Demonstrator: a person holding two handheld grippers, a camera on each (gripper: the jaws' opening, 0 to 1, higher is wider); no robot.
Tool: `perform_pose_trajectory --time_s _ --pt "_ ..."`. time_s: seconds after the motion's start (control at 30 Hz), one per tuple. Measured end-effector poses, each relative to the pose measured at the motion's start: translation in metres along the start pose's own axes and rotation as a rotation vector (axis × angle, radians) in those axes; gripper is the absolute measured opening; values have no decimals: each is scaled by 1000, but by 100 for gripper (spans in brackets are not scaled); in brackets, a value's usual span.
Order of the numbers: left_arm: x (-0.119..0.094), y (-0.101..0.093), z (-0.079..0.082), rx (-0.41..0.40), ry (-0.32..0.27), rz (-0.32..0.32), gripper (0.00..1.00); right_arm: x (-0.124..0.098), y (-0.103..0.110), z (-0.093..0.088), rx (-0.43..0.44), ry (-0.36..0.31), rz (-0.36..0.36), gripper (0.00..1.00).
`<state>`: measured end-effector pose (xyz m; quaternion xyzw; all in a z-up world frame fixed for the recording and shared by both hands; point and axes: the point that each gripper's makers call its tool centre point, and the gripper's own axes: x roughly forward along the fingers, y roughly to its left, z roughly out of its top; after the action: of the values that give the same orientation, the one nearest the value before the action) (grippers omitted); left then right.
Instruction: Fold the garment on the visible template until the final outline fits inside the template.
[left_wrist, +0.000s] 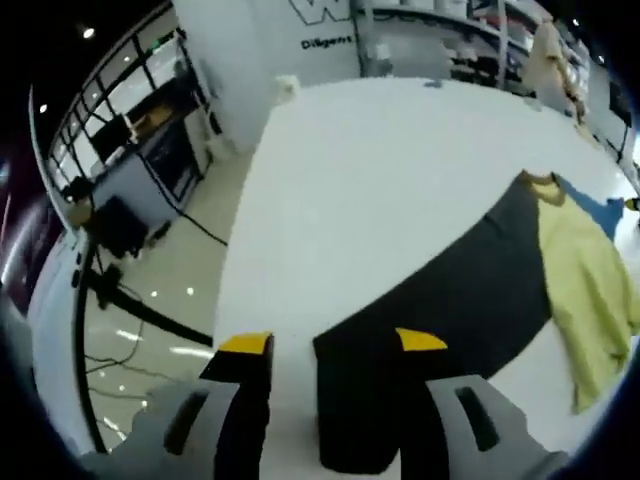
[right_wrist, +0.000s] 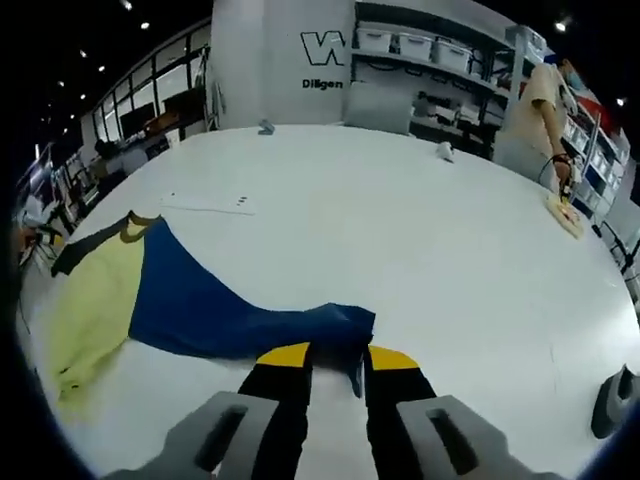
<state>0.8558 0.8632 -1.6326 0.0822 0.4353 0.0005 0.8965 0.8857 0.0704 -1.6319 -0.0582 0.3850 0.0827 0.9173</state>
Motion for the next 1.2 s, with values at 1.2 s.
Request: perform_pose_trajectory --time_s 1.2 --pt "-126 -177 -17 178 -313 -345 70 -84 192 -13 -110 -215 461 49"
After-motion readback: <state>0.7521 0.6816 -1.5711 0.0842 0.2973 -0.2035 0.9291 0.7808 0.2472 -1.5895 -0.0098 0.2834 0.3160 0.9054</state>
